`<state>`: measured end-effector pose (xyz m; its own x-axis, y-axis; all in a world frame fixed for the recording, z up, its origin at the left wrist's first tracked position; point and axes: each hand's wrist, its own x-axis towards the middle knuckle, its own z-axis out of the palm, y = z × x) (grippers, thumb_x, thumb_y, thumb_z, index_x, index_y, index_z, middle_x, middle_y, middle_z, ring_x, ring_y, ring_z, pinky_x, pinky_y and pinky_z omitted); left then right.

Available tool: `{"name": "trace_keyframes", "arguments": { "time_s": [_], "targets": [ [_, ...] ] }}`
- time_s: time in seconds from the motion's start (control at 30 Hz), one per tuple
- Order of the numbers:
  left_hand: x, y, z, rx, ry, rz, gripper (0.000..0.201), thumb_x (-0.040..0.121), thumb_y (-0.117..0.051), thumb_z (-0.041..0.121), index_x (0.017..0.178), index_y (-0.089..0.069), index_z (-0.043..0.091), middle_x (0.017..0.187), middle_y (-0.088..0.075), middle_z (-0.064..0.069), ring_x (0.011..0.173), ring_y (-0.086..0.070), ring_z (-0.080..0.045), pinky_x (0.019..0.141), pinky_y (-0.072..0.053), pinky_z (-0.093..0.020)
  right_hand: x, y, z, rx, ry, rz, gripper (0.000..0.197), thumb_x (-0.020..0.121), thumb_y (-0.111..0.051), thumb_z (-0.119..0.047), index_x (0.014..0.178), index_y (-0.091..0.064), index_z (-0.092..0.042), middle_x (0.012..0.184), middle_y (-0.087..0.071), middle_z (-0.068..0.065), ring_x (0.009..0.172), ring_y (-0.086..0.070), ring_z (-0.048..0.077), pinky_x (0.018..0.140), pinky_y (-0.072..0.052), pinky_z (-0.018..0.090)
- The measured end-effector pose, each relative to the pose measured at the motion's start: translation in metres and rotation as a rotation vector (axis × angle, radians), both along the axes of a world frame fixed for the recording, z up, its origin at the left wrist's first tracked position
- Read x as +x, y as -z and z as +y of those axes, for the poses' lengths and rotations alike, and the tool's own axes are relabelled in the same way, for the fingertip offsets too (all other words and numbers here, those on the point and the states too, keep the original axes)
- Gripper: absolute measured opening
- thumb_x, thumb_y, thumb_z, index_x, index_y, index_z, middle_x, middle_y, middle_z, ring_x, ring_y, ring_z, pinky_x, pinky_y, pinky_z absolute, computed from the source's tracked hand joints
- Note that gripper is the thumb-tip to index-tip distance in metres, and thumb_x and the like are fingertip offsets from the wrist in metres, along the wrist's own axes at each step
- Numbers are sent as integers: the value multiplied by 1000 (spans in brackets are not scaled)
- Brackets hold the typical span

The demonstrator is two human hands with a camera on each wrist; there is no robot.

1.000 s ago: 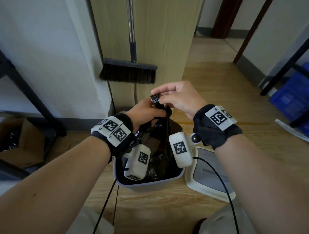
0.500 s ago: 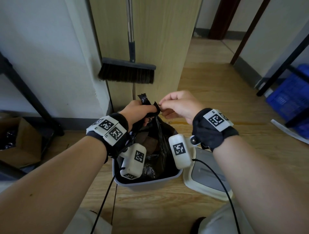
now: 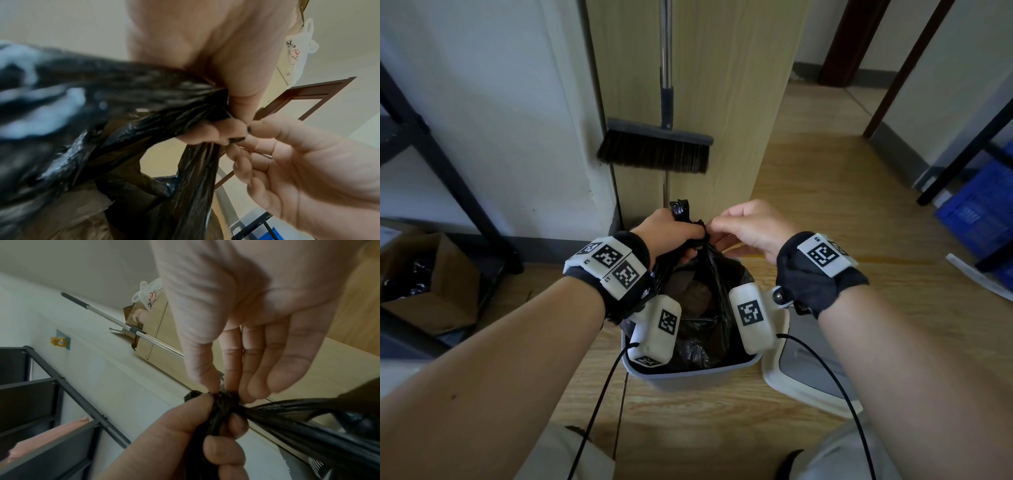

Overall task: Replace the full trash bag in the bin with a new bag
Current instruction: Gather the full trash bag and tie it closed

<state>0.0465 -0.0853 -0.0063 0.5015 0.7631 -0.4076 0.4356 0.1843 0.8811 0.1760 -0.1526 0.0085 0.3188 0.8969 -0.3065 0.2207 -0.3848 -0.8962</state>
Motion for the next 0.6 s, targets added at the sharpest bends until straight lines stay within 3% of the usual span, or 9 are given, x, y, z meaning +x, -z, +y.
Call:
{"name": "trace_keyframes", "arguments": {
  "time_s": [0.17,0.3,0.4,0.5,0.6],
  "targets": [
    [-2,-4,-3,-49,39,-24,6,87,-57,6,90,-60,0,64,-58,-7,37,-52,-7,40,-47,-18,-3,3,3,26,-12,-152,11,82,-63,-11,72,-65,-8,66,-62,5,56,-58,12,46,-49,16],
    [-6,-8,-2,-90,82,-66,12,91,-57,13,95,-61,2,72,-65,-6,46,-52,-9,42,-47,-17,1,8,8,78,123,-226,13,83,-61,-14,85,-69,-3,77,-66,10,60,-58,18,50,-45,22],
    [-9,-7,0,32,116,-96,10,92,-57,17,87,-63,12,70,-68,1,49,-50,-7,50,-48,-14,-1,12,8,45,153,-46,13,93,-52,-20,88,-63,-15,81,-65,-2,53,-55,13,45,-42,20],
    [-11,-3,4,134,-10,-142,18,92,-58,20,75,-63,14,61,-65,2,40,-49,-3,48,-47,-14,-10,20,8,-31,79,272,24,98,-41,-32,87,-58,-19,84,-65,0,49,-50,14,44,-34,23],
    [-13,1,10,242,-103,-88,25,90,-61,19,65,-61,12,41,-58,7,33,-47,-1,43,-45,-13,-14,25,11,-99,-92,250,34,96,-40,-42,87,-65,-21,81,-69,5,45,-48,12,38,-30,20]
  ]
}}
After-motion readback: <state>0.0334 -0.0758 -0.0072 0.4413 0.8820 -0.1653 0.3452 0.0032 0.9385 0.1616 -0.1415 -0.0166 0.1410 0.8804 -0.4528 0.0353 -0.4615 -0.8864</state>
